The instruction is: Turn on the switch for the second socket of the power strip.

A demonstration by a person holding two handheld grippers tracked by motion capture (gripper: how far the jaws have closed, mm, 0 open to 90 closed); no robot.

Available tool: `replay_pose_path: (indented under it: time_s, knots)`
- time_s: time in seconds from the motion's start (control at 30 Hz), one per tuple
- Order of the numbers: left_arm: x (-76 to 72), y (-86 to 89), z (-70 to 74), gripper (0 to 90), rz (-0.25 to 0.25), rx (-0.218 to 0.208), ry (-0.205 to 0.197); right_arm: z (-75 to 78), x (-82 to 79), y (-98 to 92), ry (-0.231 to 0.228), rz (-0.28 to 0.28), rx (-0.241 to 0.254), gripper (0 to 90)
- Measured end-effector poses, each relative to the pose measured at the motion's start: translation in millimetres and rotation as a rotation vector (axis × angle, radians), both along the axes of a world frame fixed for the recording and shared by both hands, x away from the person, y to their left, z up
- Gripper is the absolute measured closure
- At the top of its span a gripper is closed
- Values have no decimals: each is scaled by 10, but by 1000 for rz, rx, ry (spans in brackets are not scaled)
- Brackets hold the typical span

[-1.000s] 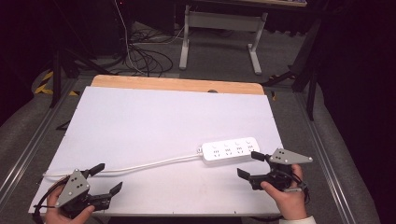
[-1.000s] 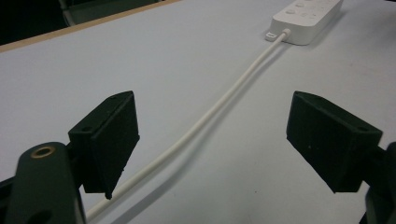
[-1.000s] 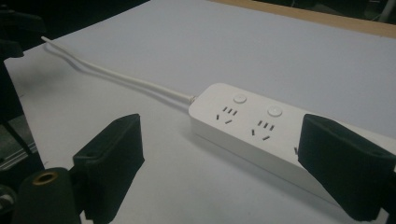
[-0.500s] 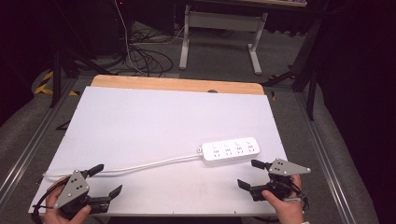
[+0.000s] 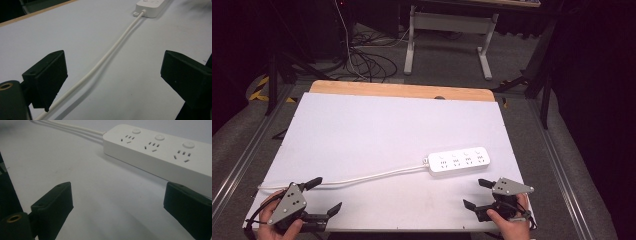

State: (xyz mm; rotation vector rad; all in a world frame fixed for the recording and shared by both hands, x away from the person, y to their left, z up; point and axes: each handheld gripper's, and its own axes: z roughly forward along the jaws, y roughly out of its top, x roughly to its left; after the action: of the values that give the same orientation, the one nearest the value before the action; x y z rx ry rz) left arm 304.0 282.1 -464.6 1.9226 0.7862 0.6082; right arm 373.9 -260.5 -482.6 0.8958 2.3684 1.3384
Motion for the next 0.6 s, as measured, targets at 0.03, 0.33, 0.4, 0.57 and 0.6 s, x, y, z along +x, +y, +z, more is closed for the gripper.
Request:
replay_pose_path:
  time_s: [0.03,0.33,0.4,0.57,0.6]
  knots:
    - [-5,2,-6,72,1,0,1,-15,-4,0,1,-3,-3,91]
    - [14,-7,-44,72,40,14,-7,-108,-10,12,11,-9,-49,91]
    - [11,-5,-46,72,38,14,-2,-103,-7,4,4,-20,-49,91]
    - [12,6,-42,63,20,4,18,-77,-7,-70,-16,-74,-20,92]
    - [16,9,-43,59,15,-3,32,-72,-7,-75,-14,-86,-17,92]
